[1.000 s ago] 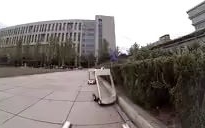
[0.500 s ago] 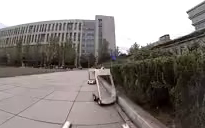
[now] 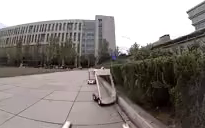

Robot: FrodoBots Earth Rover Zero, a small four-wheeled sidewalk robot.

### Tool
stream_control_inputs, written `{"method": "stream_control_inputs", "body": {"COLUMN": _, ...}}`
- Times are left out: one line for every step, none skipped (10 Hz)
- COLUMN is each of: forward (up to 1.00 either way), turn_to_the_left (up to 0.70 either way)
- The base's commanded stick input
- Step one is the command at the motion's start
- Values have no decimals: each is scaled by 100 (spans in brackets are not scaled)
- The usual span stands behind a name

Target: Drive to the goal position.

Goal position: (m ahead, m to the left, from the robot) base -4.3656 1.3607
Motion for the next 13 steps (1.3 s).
{"method": "stream_control_inputs", "body": {"forward": 6, "turn_to_the_left": 0}}
{"method": "stream_control_inputs", "body": {"forward": 6, "turn_to_the_left": 0}}
{"method": "stream_control_inputs", "body": {"forward": 6, "turn_to_the_left": 0}}
{"method": "stream_control_inputs", "body": {"forward": 6, "turn_to_the_left": 0}}
{"method": "stream_control_inputs", "body": {"forward": 6, "turn_to_the_left": 0}}
{"method": "stream_control_inputs", "body": {"forward": 6, "turn_to_the_left": 0}}
{"method": "stream_control_inputs", "body": {"forward": 6, "turn_to_the_left": 0}}
{"method": "stream_control_inputs", "body": {"forward": 6, "turn_to_the_left": 0}}
{"method": "stream_control_inputs", "body": {"forward": 6, "turn_to_the_left": 0}}
{"method": "stream_control_inputs", "body": {"forward": 6, "turn_to_the_left": 0}}
{"method": "stream_control_inputs", "body": {"forward": 6, "turn_to_the_left": 0}}
{"method": "stream_control_inputs", "body": {"forward": 6, "turn_to_the_left": 0}}
{"method": "stream_control_inputs", "body": {"forward": 6, "turn_to_the_left": 0}}
